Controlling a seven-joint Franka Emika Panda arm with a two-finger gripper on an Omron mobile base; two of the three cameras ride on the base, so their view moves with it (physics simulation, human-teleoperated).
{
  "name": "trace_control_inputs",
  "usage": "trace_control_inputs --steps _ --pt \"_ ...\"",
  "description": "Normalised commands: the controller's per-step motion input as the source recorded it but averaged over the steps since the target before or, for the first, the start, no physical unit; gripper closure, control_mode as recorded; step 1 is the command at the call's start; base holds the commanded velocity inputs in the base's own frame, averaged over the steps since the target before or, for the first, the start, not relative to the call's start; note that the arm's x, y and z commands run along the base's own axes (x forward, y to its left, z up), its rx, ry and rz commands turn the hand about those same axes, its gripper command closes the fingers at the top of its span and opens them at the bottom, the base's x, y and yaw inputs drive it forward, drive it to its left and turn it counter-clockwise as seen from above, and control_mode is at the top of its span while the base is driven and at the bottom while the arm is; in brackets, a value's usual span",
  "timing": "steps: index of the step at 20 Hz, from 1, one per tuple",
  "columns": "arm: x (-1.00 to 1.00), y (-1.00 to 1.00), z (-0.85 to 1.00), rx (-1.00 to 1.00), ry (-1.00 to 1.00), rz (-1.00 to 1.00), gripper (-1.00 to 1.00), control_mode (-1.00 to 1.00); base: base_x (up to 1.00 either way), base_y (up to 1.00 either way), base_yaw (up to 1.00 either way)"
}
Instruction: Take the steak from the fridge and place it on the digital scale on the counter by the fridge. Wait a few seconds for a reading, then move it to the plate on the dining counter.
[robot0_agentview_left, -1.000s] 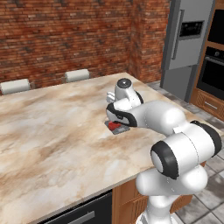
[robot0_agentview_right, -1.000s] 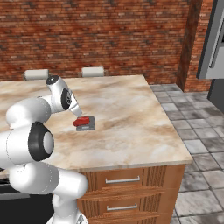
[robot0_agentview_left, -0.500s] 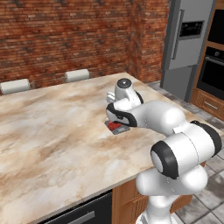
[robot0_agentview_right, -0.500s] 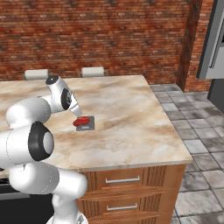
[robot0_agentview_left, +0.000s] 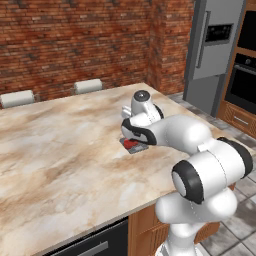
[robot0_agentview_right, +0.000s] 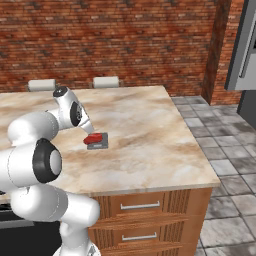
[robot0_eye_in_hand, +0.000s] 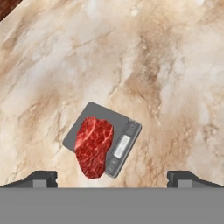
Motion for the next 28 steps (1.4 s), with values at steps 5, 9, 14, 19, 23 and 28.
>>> trace_control_inputs --steps 5,9,14,19,23,28 --pt "0.04 0.01 -0.31 0.0 0.12 0.0 -1.0 -1.0 0.0 0.0 0.0" --pt "0.1 0.11 -0.43 0.0 0.14 0.0 -1.0 -1.0 0.0 0.0 0.0" --pt "0.05 0.22 -0.33 0.0 0.05 0.0 -1.0 -1.0 0.0 0.0 0.0" --pt "0.08 0.3 -0.23 -0.01 0.0 0.0 -1.0 -1.0 0.0 0.0 0.0" --pt "0.13 0.15 -0.21 0.0 0.0 0.0 -1.0 -1.0 0.0 0.0 0.0" --pt "0.2 0.01 -0.2 -0.01 0.0 0.0 -1.0 -1.0 0.0 0.0 0.0"
